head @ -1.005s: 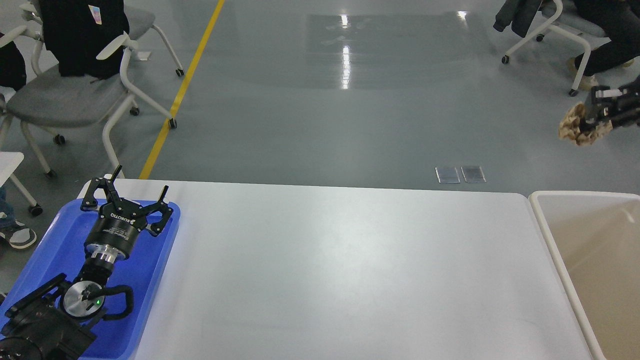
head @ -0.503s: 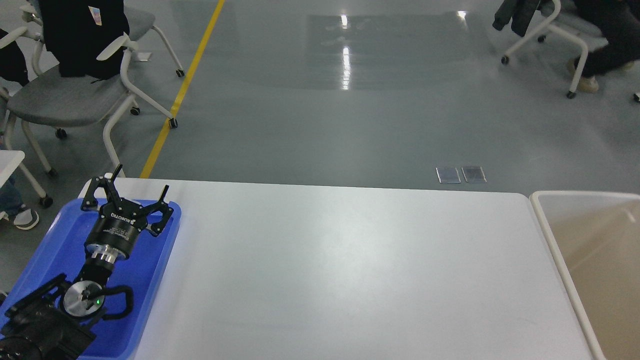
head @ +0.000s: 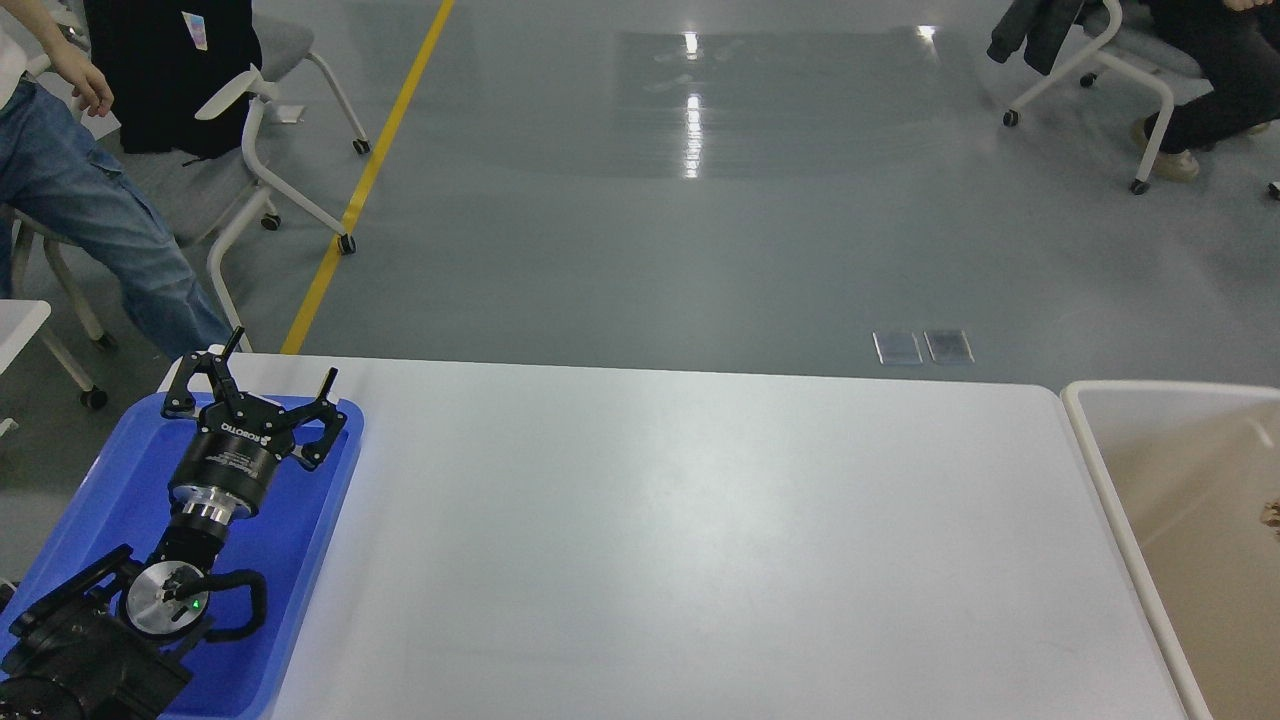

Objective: Tidy desktop

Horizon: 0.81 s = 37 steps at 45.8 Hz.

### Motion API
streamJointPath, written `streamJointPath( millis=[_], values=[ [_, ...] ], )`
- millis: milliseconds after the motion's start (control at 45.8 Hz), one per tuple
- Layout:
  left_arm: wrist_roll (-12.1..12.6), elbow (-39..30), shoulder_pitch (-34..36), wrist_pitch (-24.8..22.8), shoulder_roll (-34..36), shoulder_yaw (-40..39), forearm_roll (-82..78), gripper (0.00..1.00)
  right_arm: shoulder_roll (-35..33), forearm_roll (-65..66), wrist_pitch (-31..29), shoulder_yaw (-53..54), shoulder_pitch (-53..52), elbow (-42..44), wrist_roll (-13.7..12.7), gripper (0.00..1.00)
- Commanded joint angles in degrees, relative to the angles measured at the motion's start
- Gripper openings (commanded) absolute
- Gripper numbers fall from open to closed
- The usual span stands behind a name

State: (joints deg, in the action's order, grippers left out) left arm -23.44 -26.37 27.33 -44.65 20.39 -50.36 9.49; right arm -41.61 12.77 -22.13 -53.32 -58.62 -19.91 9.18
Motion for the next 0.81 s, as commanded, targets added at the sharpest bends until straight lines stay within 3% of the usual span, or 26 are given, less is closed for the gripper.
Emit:
streamJointPath(
  millis=[0,350,503,787],
  values=[
    [0.0,0.0,0.0,0.0,0.0,0.0,0.0,0.99,3.6,-2.3,6.0,6.1,9.5,0.5,-1.4,0.0],
    [0.0,0.0,0.0,0.0,0.0,0.0,0.0,0.99,3.6,-2.4,8.0,6.6,11.7,2.1,-1.9,0.02],
    [0.0,0.0,0.0,0.0,0.0,0.0,0.0,0.99,2.8,-2.2,12.8,6.6,12.3,2.5,-1.8,0.97],
    [0.0,0.0,0.0,0.0,0.0,0.0,0.0,0.99,0.1,-1.5,12.0,7.2,8.2,-2.5,-1.8,1.0]
  ],
)
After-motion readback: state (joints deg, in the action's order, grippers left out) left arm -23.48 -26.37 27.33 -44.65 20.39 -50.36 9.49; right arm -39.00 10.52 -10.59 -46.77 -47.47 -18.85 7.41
